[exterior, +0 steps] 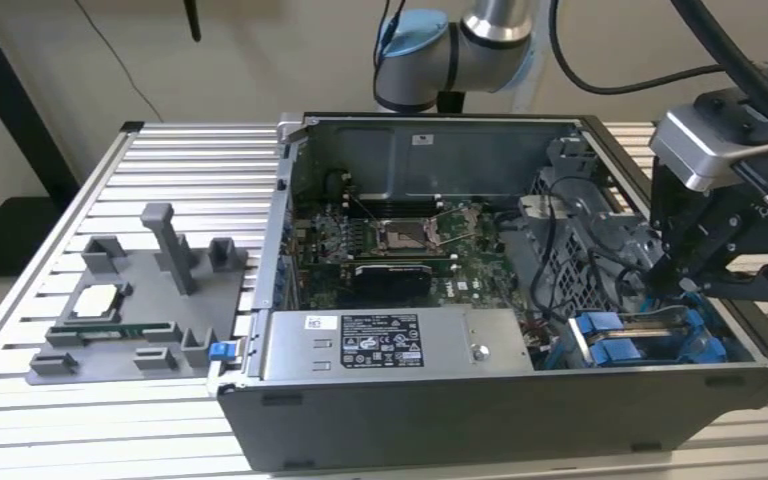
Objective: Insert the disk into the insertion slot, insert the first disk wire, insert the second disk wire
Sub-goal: 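Insert the first disk wire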
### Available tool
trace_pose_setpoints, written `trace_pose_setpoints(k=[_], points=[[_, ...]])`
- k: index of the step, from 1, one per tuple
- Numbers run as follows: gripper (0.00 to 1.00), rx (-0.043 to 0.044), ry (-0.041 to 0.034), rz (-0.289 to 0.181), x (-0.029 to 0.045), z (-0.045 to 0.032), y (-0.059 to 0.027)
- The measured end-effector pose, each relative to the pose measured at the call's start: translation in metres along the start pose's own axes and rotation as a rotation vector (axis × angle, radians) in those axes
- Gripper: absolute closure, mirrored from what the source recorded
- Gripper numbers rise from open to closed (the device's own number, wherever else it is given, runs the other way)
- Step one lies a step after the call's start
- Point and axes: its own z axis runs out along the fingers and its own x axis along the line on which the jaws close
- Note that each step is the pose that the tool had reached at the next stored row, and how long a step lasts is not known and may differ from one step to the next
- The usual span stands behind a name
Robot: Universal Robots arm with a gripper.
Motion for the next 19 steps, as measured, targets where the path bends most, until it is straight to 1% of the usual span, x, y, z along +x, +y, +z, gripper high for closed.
trace_pose_setpoints(k=[1,2,5,9,12,14,15,19], points=[[1.00,-0.0023,-0.0004,0.000,0.0001,0.0002,-0.0005],[1.00,-0.0090,-0.0014,0.001,0.0003,0.0005,-0.0015],[1.00,-0.0382,-0.0053,0.005,0.0013,0.0016,-0.0077],[1.00,-0.0724,-0.0099,0.009,0.0030,0.0035,-0.0188],[1.00,-0.0954,-0.0131,0.012,0.0043,0.0051,-0.0259],[1.00,-0.1092,-0.0151,0.014,0.0048,0.0061,-0.0285],[1.00,-0.1117,-0.0154,0.014,0.0049,0.0065,-0.0286],[1.00,-0.1117,-0.0153,0.014,0.0049,0.0065,-0.0286]])
